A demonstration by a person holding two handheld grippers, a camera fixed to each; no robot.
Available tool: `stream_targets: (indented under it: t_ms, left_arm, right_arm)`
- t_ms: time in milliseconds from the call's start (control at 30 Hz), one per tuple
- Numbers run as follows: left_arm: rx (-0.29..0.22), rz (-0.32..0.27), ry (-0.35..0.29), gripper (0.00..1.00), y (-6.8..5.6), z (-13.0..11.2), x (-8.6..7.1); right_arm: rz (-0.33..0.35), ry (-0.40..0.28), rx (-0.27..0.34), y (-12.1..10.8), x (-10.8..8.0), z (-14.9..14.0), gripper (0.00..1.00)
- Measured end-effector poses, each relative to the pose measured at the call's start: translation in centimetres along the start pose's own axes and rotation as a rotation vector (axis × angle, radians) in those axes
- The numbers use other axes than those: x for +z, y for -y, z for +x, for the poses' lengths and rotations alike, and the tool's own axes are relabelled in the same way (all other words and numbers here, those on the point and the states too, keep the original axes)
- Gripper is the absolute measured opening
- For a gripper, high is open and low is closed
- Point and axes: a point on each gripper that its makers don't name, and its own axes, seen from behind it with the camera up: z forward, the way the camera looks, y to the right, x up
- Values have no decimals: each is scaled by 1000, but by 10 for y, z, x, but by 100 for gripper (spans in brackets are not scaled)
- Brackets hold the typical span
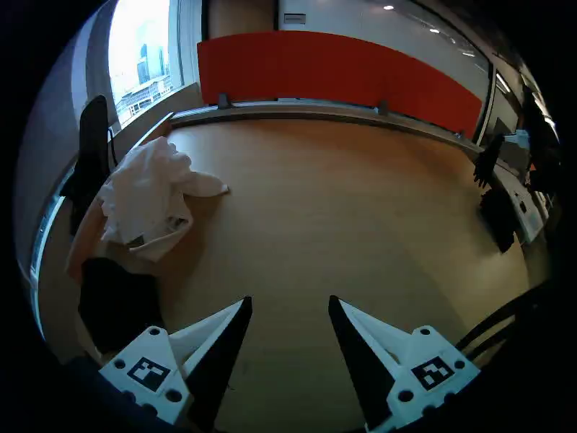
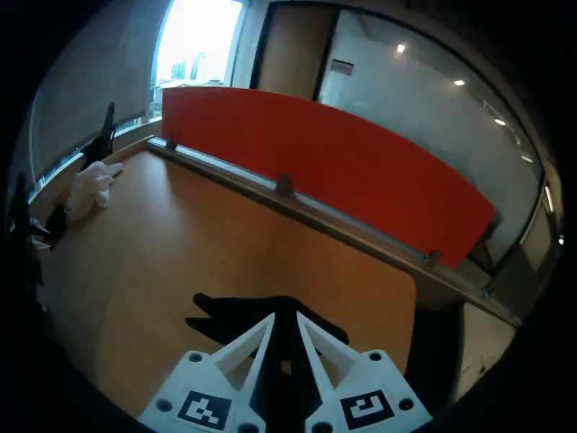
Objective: Fold towel
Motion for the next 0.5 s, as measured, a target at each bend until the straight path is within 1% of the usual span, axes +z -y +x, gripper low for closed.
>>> stream_targets:
  t_ms: [200, 500]
  left_arm:
    - [-2, -1, 3, 78, -3, 1, 1]
    - [13, -11, 5, 78, -11, 5, 5]
  right_arm:
    - [-14, 23, 12, -13, -1, -12, 6]
    - [-29, 40, 28, -22, -9, -26, 6]
